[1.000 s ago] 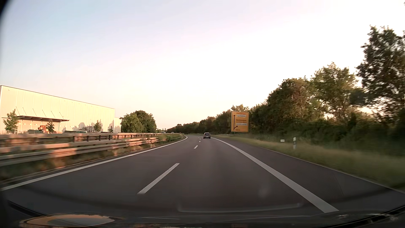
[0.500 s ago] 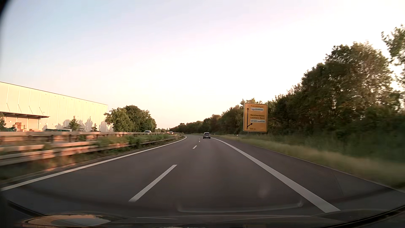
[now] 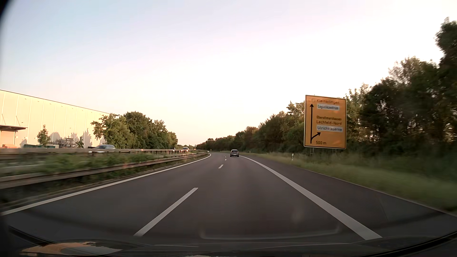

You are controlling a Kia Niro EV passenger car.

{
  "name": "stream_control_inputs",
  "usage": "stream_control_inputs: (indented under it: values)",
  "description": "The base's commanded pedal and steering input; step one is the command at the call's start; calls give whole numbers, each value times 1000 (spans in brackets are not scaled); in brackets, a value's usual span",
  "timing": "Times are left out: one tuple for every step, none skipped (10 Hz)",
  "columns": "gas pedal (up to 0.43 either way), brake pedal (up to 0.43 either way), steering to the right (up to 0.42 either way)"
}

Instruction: Follow the waypoints while adhering to traffic rules and regulations

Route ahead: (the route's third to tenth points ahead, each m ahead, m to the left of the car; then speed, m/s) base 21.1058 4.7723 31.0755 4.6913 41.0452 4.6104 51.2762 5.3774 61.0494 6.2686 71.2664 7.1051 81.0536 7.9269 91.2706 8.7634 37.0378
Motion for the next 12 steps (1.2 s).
stream_control_inputs:
  values:
    - [228,18,-11]
    - [228,18,-9]
    - [228,18,-9]
    - [228,18,-8]
    - [228,18,-8]
    - [228,18,-9]
    - [220,18,-9]
    - [189,12,-9]
    - [157,18,-9]
    - [130,18,-9]
    - [110,12,-9]
    - [98,18,-9]
